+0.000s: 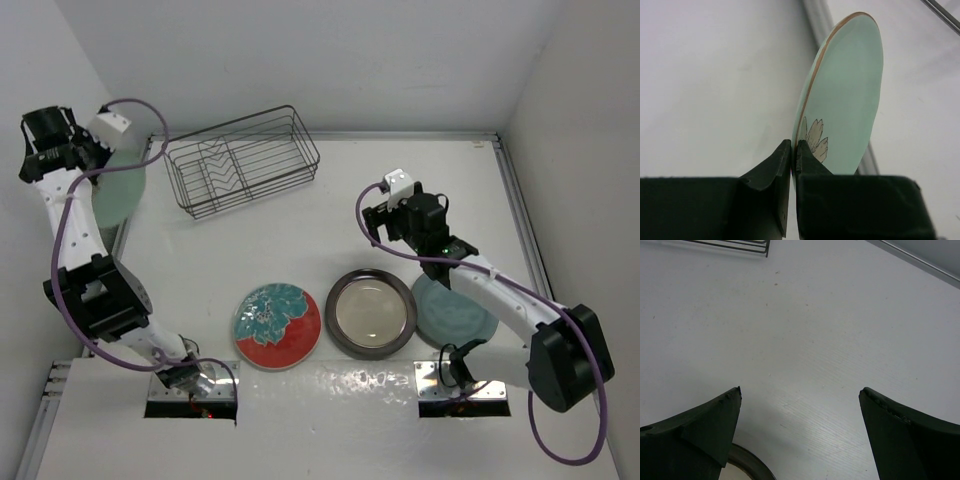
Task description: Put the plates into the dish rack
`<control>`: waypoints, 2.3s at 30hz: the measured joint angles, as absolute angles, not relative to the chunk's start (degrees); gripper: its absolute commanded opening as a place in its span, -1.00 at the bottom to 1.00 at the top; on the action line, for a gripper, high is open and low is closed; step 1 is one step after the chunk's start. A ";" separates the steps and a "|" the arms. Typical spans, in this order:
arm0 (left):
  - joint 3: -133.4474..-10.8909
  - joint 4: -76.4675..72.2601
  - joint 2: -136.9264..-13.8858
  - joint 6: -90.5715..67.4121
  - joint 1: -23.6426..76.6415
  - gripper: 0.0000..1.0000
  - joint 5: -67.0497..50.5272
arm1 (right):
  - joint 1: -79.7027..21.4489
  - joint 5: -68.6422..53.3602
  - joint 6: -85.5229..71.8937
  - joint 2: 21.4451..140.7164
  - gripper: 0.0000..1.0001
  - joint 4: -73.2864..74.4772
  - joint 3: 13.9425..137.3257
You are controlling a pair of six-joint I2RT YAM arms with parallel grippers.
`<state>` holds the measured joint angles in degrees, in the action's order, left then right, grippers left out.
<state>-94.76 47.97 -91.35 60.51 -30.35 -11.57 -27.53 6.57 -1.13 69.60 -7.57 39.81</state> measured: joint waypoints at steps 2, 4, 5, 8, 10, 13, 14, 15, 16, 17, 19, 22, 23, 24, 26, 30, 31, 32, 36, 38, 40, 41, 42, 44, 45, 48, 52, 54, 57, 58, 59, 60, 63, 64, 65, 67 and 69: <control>-97.30 43.13 -91.83 59.46 -28.86 -1.00 -8.78 | -27.53 6.42 -1.04 69.87 0.98 -7.88 39.81; -100.75 37.65 -93.17 57.93 -26.94 -1.00 -6.07 | -27.53 6.42 -0.25 70.28 0.98 -8.03 39.81; -102.52 35.53 -94.08 57.41 -26.09 -1.00 -5.26 | -27.53 6.44 0.10 70.50 0.98 -8.03 39.81; -108.66 30.33 -97.51 55.31 -23.11 -1.00 -4.43 | -27.53 6.46 1.39 71.61 0.98 -8.01 39.81; -112.66 28.12 -99.94 53.89 -21.23 -1.00 -5.13 | -27.53 6.48 2.22 72.62 0.98 -8.10 39.81; -115.72 24.91 -102.56 53.04 -17.89 -1.00 -5.56 | -27.53 6.35 3.53 74.67 0.98 -8.38 39.90; -116.09 23.83 -103.28 53.04 -16.47 -1.00 -5.23 | -27.53 6.33 3.97 75.81 0.98 -8.45 40.27; -116.29 22.94 -103.90 53.10 -15.33 -1.00 -5.15 | -27.53 6.22 4.29 76.95 0.98 -8.51 40.75; -116.92 22.44 -104.95 53.21 -13.78 -1.00 -5.08 | -27.53 6.15 4.56 78.28 0.98 -8.40 41.56; -118.02 21.96 -106.32 53.19 -12.29 -1.00 -5.15 | -27.53 6.02 4.78 79.99 0.98 -8.40 42.76; -120.90 22.13 -109.56 53.08 -9.85 -1.00 -5.87 | -27.53 5.74 4.97 82.70 0.98 -8.45 45.04; -123.81 21.47 -114.32 53.01 -7.03 -1.00 -8.86 | -27.53 4.97 4.95 86.41 0.98 -8.47 48.86; -123.83 21.10 -115.46 53.06 -6.33 -1.00 -10.24 | -27.53 4.75 4.95 87.35 0.98 -8.56 49.82; -123.83 20.93 -116.49 52.95 -5.82 -1.00 -11.53 | -27.53 4.51 4.95 88.12 0.98 -8.60 50.52; -123.83 21.06 -118.30 52.16 -5.13 -1.00 -14.26 | -27.53 4.16 4.95 89.47 0.98 -8.51 51.66; -123.83 21.39 -120.84 51.07 -4.97 -1.00 -19.14 | -27.53 3.81 5.08 91.50 0.98 -8.08 53.56; -123.83 21.45 -121.14 51.13 -5.02 -1.00 -20.38 | -27.53 3.81 5.26 91.88 0.98 -8.01 54.00; -123.81 21.45 -121.25 51.27 -5.15 -1.00 -21.37 | -27.53 3.81 5.41 92.20 0.98 -8.03 54.28; -123.70 20.36 -121.32 52.31 -5.52 -1.00 -25.85 | -27.53 3.84 5.74 93.21 0.98 -7.42 55.16; -123.17 18.33 -121.32 52.45 -5.91 -1.00 -28.42 | -27.53 3.84 5.85 93.58 0.98 -6.98 55.46; -122.08 15.42 -121.32 52.25 -6.55 -1.00 -31.99 | -27.53 3.84 5.91 93.82 0.98 -6.68 55.77; -121.45 13.89 -121.32 52.01 -6.94 -1.00 -33.71 | -27.53 3.84 5.98 93.84 0.98 -6.57 55.83; -120.64 12.16 -121.32 51.70 -7.53 -1.00 -35.62 | -27.53 3.84 6.00 93.84 0.98 -6.35 55.90; -119.85 9.93 -121.58 51.09 -8.88 -1.00 -39.29 | -27.53 3.84 6.00 93.84 0.98 -6.11 56.03; -119.85 8.78 -121.99 50.54 -9.82 -1.00 -41.39 | -27.53 3.84 5.98 93.84 0.98 -5.85 56.10; -119.85 6.28 -123.11 49.01 -12.95 -1.00 -46.24 | -27.53 3.81 5.98 93.86 0.98 -5.45 56.31; -119.66 5.74 -123.96 49.01 -15.62 -1.00 -48.40 | -27.53 3.77 5.76 94.13 0.98 -5.21 56.75; -119.09 5.37 -123.96 49.01 -16.45 -1.00 -48.80 | -27.53 3.62 5.52 94.61 0.98 -4.86 57.28; -117.93 4.58 -123.96 49.04 -16.53 -1.00 -49.19 | -27.53 3.38 4.99 95.18 0.98 -4.14 57.91; -117.49 4.19 -123.96 49.01 -16.45 -1.00 -49.25 | -27.53 3.36 4.86 95.31 0.98 -3.99 58.02; -117.08 3.99 -124.01 49.01 -16.36 -1.00 -49.39 | -27.53 3.33 4.71 95.37 0.98 -3.84 58.08; -116.88 3.88 -124.18 48.99 -16.19 -1.00 -49.56 | -27.53 3.29 4.54 95.42 0.98 -3.70 58.11; -116.88 2.92 -125.01 48.93 -16.10 -1.00 -50.33 | -27.53 3.22 4.10 95.44 0.98 -3.18 58.11; -116.88 2.68 -125.32 48.90 -16.08 -1.00 -50.48 | -27.53 3.20 3.97 95.44 0.98 -2.92 58.11; -116.88 2.46 -125.56 48.88 -16.03 -1.00 -50.65 | -27.53 3.22 3.81 95.44 0.98 -2.59 58.11; -116.88 2.37 -125.80 48.75 -15.88 -1.00 -50.87 | -27.53 3.22 3.49 95.44 0.98 -2.22 58.11; -116.88 2.31 -125.82 48.53 -15.84 -1.00 -51.07 | -27.53 3.25 3.25 95.44 0.98 -2.00 58.11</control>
